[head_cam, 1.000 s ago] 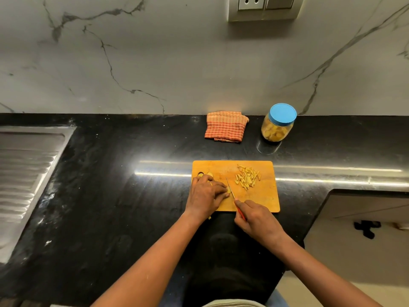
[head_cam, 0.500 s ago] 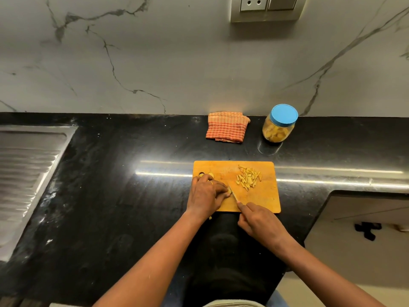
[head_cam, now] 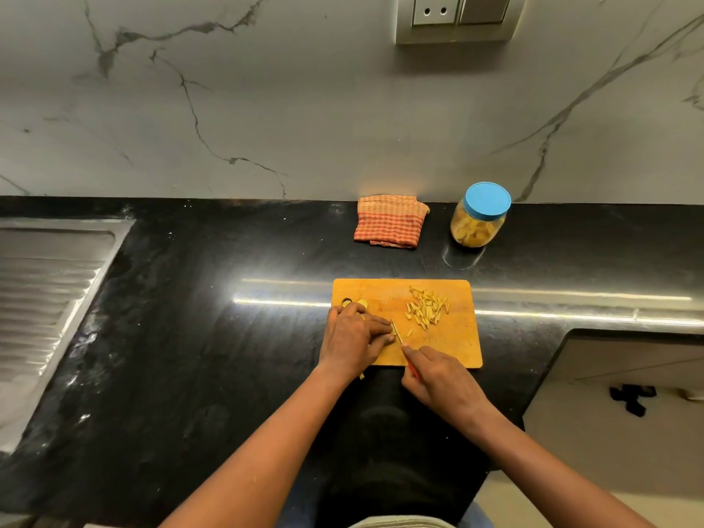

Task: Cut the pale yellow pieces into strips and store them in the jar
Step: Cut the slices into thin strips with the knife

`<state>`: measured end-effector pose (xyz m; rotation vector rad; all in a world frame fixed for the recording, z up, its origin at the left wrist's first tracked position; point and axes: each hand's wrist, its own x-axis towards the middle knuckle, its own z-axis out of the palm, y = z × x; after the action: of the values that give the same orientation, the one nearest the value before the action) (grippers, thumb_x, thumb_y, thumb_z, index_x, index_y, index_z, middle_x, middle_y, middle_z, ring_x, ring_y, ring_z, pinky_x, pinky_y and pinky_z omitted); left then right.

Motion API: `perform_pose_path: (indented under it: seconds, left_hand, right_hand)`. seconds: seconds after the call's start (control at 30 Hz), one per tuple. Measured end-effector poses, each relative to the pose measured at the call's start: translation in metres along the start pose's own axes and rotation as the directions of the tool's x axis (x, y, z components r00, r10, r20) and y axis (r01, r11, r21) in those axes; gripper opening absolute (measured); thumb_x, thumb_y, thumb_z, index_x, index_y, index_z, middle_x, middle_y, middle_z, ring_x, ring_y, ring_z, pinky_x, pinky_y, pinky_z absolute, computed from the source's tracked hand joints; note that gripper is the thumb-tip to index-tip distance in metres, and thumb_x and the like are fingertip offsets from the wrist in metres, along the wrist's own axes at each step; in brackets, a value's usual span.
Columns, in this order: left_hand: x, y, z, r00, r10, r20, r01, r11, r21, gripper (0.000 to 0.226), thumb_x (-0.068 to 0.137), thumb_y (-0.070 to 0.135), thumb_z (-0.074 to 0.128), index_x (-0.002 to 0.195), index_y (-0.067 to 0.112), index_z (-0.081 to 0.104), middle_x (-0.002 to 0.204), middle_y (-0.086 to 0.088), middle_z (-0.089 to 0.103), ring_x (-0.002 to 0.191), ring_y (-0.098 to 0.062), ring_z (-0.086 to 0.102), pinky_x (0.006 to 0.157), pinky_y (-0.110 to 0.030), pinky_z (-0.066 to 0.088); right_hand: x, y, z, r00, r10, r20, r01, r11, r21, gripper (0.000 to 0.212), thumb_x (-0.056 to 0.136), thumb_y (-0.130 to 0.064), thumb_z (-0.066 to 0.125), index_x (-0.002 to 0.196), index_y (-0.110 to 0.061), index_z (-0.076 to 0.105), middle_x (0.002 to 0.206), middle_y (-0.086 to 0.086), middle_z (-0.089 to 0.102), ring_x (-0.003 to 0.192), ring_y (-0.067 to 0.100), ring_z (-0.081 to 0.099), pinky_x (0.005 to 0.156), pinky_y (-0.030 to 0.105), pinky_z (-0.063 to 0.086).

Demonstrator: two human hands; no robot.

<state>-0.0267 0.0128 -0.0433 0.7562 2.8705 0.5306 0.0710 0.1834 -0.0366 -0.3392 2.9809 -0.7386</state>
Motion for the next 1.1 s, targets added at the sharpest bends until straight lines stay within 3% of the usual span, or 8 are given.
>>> perform_pose_path:
  seconds: [0.33,0.63,0.93,1.1]
  left_hand:
    - [0.000,0.001,0.003,0.999,0.005,-0.051,-0.005,1.000,0.005,0.026,0.086,0.052,0.063,0.098,0.034,0.077,0.103,0.023,0.071,0.108,-0.013,0.051,0.092,-0.038,0.038]
    - [0.000,0.004,0.001,0.999,-0.023,-0.038,0.023,1.000,0.015,0.026,0.087,0.053,0.061,0.099,0.036,0.076,0.104,0.023,0.071,0.111,-0.014,0.050,0.095,-0.037,0.036]
    - [-0.003,0.003,0.005,0.996,-0.044,-0.084,0.039,0.997,-0.065,0.019,0.084,0.047,0.069,0.095,0.033,0.078,0.102,0.021,0.072,0.109,-0.014,0.053,0.093,-0.037,0.036]
    - [-0.006,0.003,0.006,0.996,-0.020,-0.089,0.015,0.998,-0.053,0.019,0.084,0.044,0.069,0.097,0.033,0.077,0.103,0.020,0.072,0.108,-0.013,0.054,0.092,-0.036,0.036]
  right_hand:
    - [0.007,0.002,-0.002,0.997,0.020,0.077,-0.022,0.999,0.026,0.043,0.098,-0.026,0.049,0.137,-0.009,0.051,0.106,0.008,0.064,0.089,0.022,0.062,0.078,0.033,0.051]
    - [0.014,0.000,-0.002,0.990,0.063,0.129,-0.054,0.996,-0.077,0.045,0.101,-0.028,0.040,0.143,-0.012,0.042,0.114,0.008,0.061,0.097,0.023,0.061,0.083,0.033,0.049]
    - [-0.005,0.003,-0.007,1.000,0.018,0.025,-0.017,0.999,-0.038,0.039,0.092,-0.021,0.059,0.128,-0.005,0.060,0.085,0.005,0.063,0.068,0.021,0.061,0.059,0.034,0.052]
    - [-0.003,-0.007,-0.006,1.000,0.015,0.009,-0.015,1.000,-0.006,0.039,0.093,-0.020,0.058,0.129,-0.006,0.059,0.092,0.008,0.066,0.075,0.022,0.063,0.066,0.032,0.051]
